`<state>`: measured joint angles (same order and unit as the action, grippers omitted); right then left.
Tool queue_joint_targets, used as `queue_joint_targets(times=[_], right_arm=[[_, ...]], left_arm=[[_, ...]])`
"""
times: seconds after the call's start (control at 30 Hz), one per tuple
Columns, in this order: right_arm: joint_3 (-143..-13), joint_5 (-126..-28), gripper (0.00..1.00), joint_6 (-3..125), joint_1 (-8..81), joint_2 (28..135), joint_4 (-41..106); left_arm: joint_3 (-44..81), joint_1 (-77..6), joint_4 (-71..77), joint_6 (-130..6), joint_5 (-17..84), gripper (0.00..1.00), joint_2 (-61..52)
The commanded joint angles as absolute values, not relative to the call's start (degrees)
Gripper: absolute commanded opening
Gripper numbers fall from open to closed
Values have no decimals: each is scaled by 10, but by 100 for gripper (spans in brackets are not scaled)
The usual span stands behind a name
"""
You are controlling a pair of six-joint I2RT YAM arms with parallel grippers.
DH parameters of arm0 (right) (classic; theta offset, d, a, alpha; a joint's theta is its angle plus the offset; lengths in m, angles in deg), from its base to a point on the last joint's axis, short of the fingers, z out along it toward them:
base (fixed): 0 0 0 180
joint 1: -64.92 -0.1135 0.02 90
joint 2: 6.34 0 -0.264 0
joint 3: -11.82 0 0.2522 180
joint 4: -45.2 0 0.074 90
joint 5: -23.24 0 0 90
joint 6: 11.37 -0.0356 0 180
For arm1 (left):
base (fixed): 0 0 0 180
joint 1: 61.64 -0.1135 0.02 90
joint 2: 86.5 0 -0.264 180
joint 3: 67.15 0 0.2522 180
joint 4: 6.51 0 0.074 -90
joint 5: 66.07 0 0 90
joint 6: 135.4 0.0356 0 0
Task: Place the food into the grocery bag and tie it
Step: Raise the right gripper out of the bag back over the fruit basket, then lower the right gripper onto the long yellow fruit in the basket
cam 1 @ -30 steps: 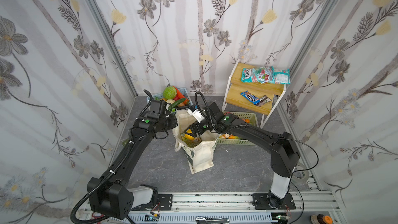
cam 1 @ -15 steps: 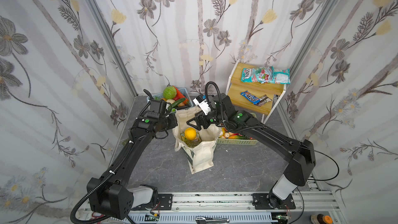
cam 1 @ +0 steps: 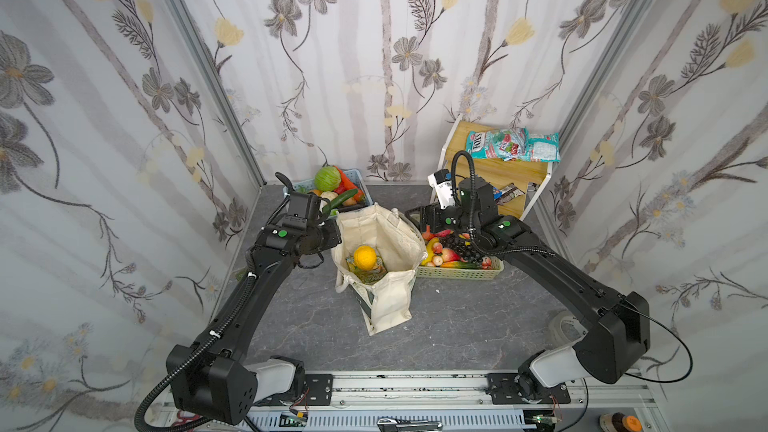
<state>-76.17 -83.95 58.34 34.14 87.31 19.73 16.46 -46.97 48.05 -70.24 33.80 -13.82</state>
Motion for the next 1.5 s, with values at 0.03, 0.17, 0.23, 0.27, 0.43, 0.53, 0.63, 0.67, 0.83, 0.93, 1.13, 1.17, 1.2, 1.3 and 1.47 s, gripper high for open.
queue_joint_targets(times=[0.03, 0.17, 0.23, 0.27, 0.43, 0.53, 0.63, 0.67, 0.83, 0.93, 1.13, 1.17, 1.2, 1.3, 1.47], right_arm=[[-722, -777, 83, 533, 371, 871, 225], [-700, -760, 79, 518, 378, 895, 227], [-691, -755, 72, 507, 377, 912, 234], [-689, -756, 69, 504, 377, 920, 236], [-684, -744, 58, 490, 372, 963, 240], [-691, -742, 54, 484, 366, 986, 235], [-702, -738, 51, 476, 355, 1008, 229], [-707, -735, 51, 473, 352, 1014, 223], [-746, -683, 51, 460, 333, 1057, 170], [-763, -662, 52, 450, 327, 1075, 145], [-763, -649, 56, 433, 324, 1091, 131], [-763, -647, 56, 433, 324, 1092, 129], [-764, -643, 56, 431, 325, 1094, 126], [-770, -622, 57, 434, 323, 1099, 106], [-774, -586, 57, 436, 321, 1101, 80]], left_arm=[[168, -471, 470, -697, 321, 0, -141], [164, -473, 469, -696, 318, 0, -141], [162, -472, 469, -697, 320, 0, -141], [161, -473, 469, -697, 320, 0, -141], [155, -473, 465, -697, 321, 0, -141], [153, -473, 462, -698, 322, 0, -141], [152, -473, 459, -697, 324, 0, -141], [152, -474, 458, -697, 324, 0, -141], [151, -474, 455, -696, 325, 0, -141], [149, -474, 455, -696, 325, 0, -141], [141, -474, 449, -699, 326, 0, -141], [141, -474, 448, -699, 327, 0, -141], [140, -475, 447, -699, 327, 0, -141], [140, -475, 446, -698, 328, 0, -140], [139, -475, 444, -698, 329, 0, -138]])
